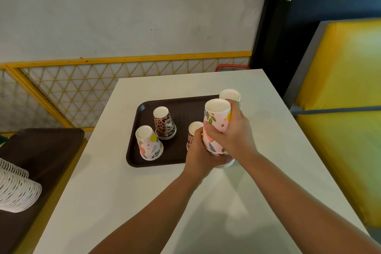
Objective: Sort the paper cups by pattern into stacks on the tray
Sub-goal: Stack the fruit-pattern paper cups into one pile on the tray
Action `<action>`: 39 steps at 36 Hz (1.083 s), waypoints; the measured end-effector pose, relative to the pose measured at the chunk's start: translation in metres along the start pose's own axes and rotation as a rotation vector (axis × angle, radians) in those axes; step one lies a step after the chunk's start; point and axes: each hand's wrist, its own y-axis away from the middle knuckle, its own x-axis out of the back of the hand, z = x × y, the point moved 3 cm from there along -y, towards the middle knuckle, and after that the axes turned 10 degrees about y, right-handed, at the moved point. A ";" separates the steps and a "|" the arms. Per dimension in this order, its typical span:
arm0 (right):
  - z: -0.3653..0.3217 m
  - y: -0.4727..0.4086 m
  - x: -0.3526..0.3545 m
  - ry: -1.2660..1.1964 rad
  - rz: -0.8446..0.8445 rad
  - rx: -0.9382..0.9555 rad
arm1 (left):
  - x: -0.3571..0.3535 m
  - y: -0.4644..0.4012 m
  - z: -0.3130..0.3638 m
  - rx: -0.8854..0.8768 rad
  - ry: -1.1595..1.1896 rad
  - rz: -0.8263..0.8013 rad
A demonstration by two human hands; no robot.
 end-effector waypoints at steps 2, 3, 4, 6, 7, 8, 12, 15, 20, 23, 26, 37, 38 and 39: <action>-0.001 -0.002 0.002 0.003 0.024 0.002 | 0.000 0.000 -0.004 0.037 -0.009 0.003; -0.001 -0.004 0.004 0.001 0.031 0.004 | 0.000 0.001 -0.006 0.053 -0.015 0.006; -0.002 -0.005 0.005 0.001 0.035 0.005 | 0.001 0.001 -0.008 0.063 -0.011 0.007; -0.003 -0.008 0.007 0.003 0.037 0.007 | 0.002 0.003 -0.009 0.078 0.008 0.014; -0.004 -0.010 0.008 0.005 0.036 0.009 | 0.002 0.003 -0.010 0.088 0.005 0.017; -0.004 -0.011 0.009 0.009 0.035 0.011 | 0.002 0.003 -0.010 0.093 0.002 0.017; -0.005 -0.012 0.010 0.015 0.029 0.002 | 0.002 0.003 -0.007 0.105 -0.002 0.029; -0.003 -0.009 0.007 -0.019 0.013 -0.004 | 0.003 0.002 -0.004 0.108 0.018 0.046; -0.002 -0.008 0.007 -0.038 0.013 -0.020 | 0.003 0.002 -0.001 0.084 0.009 0.027; -0.003 -0.012 0.011 -0.040 0.014 -0.014 | 0.003 0.003 -0.002 0.089 0.011 0.039; -0.004 -0.014 0.012 -0.032 0.010 -0.007 | 0.003 0.003 0.002 0.070 0.012 0.033; -0.008 -0.027 0.023 -0.111 0.069 -0.024 | 0.007 0.005 -0.002 0.086 0.058 0.040; -0.010 -0.029 0.025 -0.126 0.083 -0.022 | 0.007 0.006 -0.003 0.087 0.059 0.044; -0.011 -0.031 0.028 -0.144 0.100 -0.020 | 0.007 0.006 -0.005 0.090 0.057 0.049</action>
